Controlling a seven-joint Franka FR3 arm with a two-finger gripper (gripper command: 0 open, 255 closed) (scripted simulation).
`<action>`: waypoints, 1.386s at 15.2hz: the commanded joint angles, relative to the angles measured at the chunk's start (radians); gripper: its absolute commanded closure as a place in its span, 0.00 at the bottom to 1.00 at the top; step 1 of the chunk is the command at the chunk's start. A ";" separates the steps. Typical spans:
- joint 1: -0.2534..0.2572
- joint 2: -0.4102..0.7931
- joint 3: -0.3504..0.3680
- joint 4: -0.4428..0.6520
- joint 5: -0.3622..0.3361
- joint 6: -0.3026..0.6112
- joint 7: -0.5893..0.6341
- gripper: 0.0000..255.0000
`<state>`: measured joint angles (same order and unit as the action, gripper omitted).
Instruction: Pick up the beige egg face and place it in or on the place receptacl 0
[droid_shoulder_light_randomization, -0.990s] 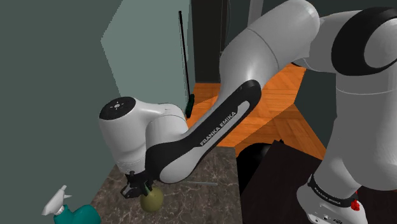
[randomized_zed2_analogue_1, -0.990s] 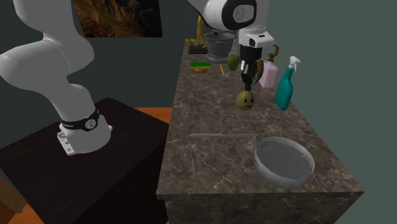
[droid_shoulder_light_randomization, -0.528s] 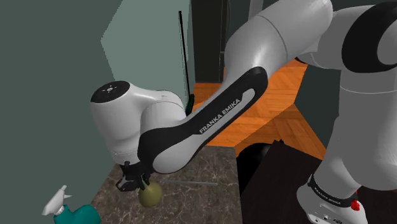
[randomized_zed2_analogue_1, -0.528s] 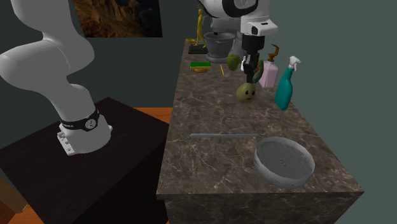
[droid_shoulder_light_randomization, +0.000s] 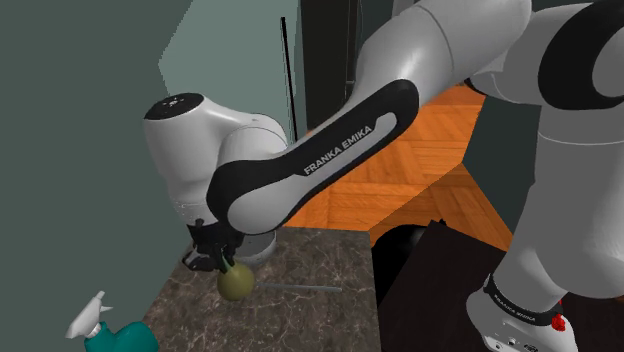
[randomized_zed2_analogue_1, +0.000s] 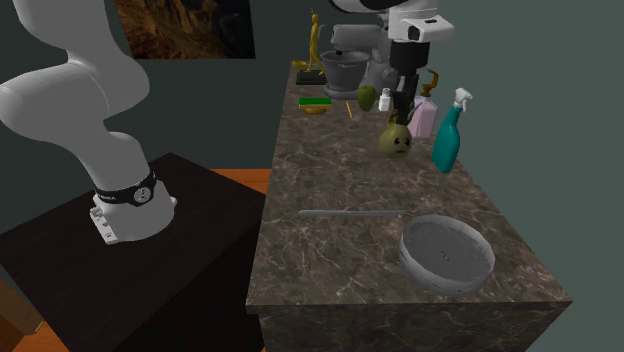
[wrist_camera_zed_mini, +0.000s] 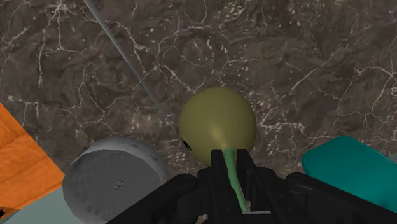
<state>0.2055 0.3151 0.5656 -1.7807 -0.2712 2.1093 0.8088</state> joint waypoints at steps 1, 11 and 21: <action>-0.029 0.008 -0.013 0.018 0.004 -0.005 -0.049 1.00; -0.136 0.106 -0.076 0.199 0.003 -0.076 -0.252 1.00; -0.174 0.212 -0.114 0.313 -0.018 -0.082 -0.340 1.00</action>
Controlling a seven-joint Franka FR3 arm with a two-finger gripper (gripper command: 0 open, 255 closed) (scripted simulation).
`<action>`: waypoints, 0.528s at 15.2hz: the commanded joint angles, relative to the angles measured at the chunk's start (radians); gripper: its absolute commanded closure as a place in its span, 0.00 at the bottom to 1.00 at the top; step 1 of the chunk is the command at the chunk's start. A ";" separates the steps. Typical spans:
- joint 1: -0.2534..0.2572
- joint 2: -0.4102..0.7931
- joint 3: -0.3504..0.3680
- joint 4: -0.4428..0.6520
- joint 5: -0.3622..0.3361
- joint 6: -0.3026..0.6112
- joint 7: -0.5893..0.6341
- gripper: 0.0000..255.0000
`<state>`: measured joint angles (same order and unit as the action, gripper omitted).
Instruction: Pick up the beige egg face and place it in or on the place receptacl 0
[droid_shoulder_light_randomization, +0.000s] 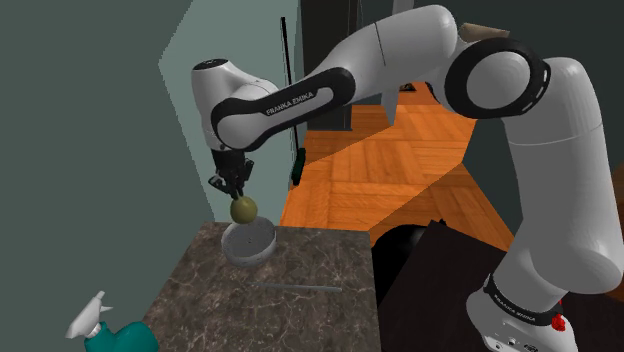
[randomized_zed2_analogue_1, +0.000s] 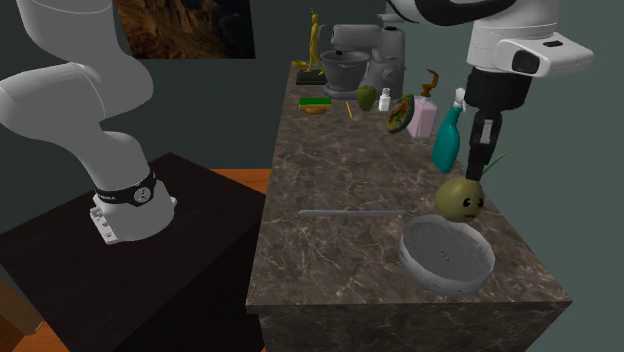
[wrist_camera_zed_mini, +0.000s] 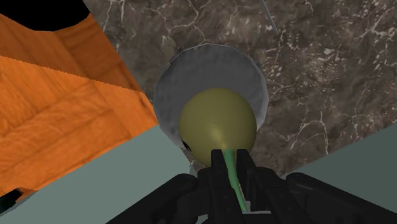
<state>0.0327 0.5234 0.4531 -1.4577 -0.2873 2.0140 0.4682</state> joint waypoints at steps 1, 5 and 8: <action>-0.001 0.007 -0.003 -0.018 -0.005 0.025 0.003 1.00; 0.000 0.024 -0.009 -0.047 -0.015 0.069 0.011 1.00; 0.001 0.038 -0.014 -0.066 -0.024 0.101 0.018 1.00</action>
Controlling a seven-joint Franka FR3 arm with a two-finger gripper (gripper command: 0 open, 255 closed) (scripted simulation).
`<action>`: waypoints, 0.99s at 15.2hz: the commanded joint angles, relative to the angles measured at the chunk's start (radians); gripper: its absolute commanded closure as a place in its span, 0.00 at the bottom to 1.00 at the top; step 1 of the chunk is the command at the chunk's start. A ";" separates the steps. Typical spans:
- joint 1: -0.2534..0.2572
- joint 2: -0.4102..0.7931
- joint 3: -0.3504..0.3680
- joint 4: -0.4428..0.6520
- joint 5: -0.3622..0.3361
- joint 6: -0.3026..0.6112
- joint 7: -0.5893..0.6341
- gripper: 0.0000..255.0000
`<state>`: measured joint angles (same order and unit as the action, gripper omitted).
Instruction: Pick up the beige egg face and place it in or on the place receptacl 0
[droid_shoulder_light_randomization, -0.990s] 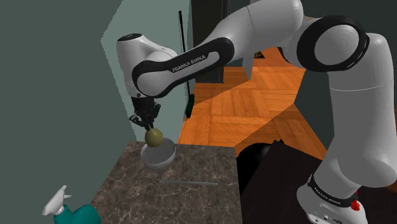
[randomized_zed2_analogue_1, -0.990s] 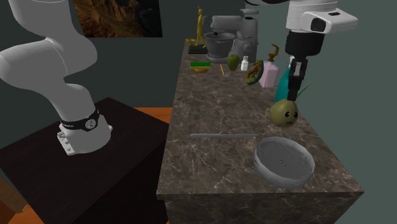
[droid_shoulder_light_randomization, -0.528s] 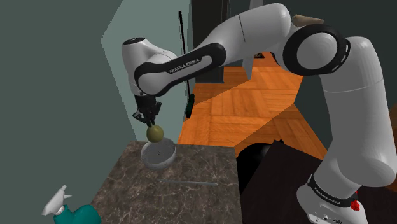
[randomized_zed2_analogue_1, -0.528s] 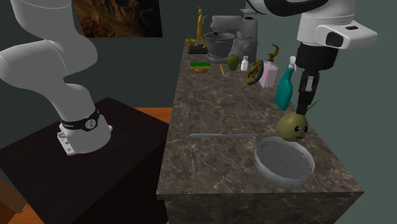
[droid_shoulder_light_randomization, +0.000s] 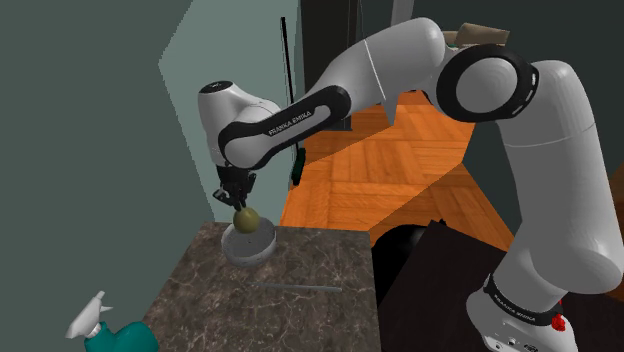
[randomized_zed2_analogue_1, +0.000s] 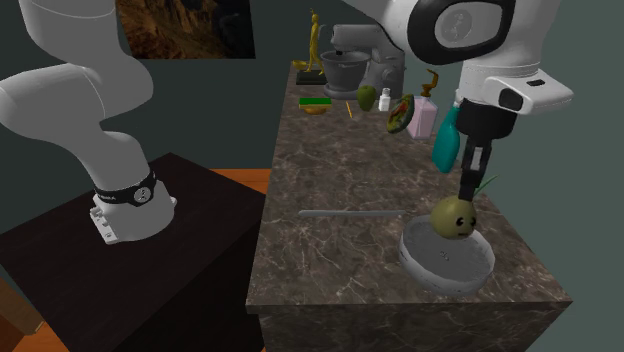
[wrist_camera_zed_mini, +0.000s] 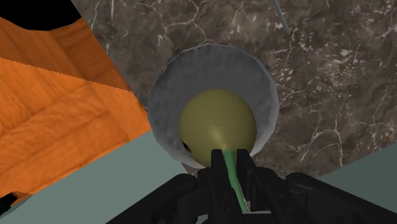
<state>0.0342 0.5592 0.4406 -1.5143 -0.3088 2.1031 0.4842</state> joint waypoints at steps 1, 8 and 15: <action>0.000 0.007 -0.003 -0.015 -0.005 0.023 0.004 1.00; 0.004 0.033 -0.012 -0.039 -0.020 0.070 0.015 1.00; 0.004 0.033 -0.012 -0.039 -0.020 0.070 0.015 0.00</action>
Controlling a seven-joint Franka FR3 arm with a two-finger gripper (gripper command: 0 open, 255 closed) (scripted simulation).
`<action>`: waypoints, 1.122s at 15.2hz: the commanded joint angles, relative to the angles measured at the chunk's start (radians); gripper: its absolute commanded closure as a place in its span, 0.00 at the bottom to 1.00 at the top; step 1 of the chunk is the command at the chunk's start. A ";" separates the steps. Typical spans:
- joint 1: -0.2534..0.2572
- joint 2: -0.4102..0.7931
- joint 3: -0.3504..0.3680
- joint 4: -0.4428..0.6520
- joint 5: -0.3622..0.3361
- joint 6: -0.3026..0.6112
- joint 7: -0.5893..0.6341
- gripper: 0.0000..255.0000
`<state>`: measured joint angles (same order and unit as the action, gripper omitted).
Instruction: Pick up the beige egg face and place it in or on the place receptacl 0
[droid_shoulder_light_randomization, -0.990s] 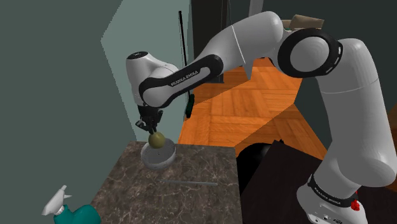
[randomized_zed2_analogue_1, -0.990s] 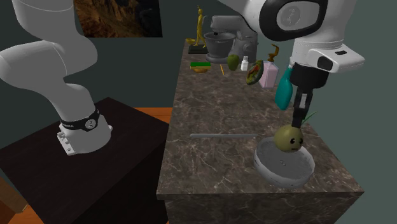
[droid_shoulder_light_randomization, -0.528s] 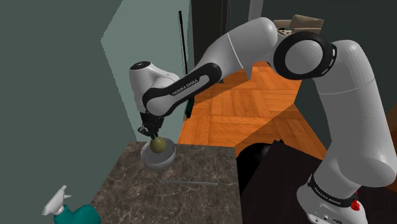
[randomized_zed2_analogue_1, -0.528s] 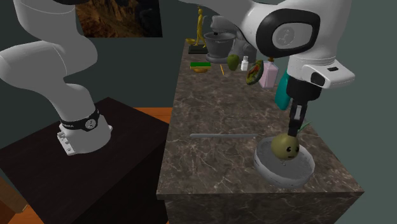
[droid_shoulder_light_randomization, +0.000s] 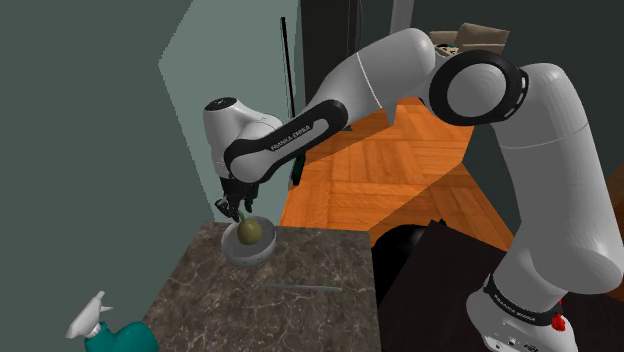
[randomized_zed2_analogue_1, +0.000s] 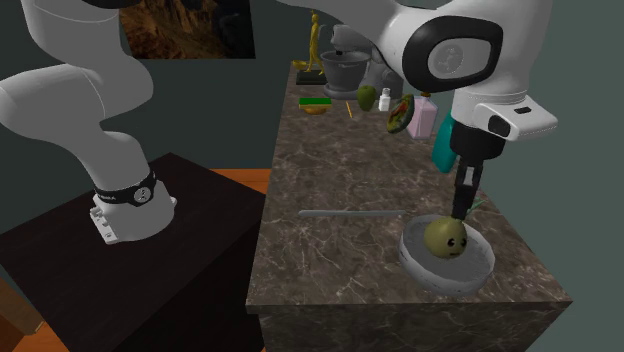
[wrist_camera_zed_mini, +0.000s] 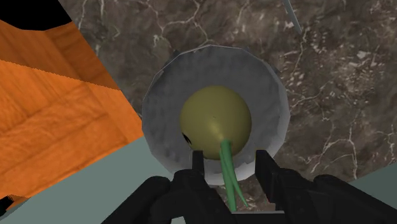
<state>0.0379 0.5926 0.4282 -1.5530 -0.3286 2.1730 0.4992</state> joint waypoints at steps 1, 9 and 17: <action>0.000 0.000 0.000 0.000 0.000 0.000 0.000 0.00; -0.011 -0.065 0.021 0.028 0.032 -0.088 -0.019 0.00; -0.011 -0.065 0.021 0.028 0.032 -0.088 -0.019 0.00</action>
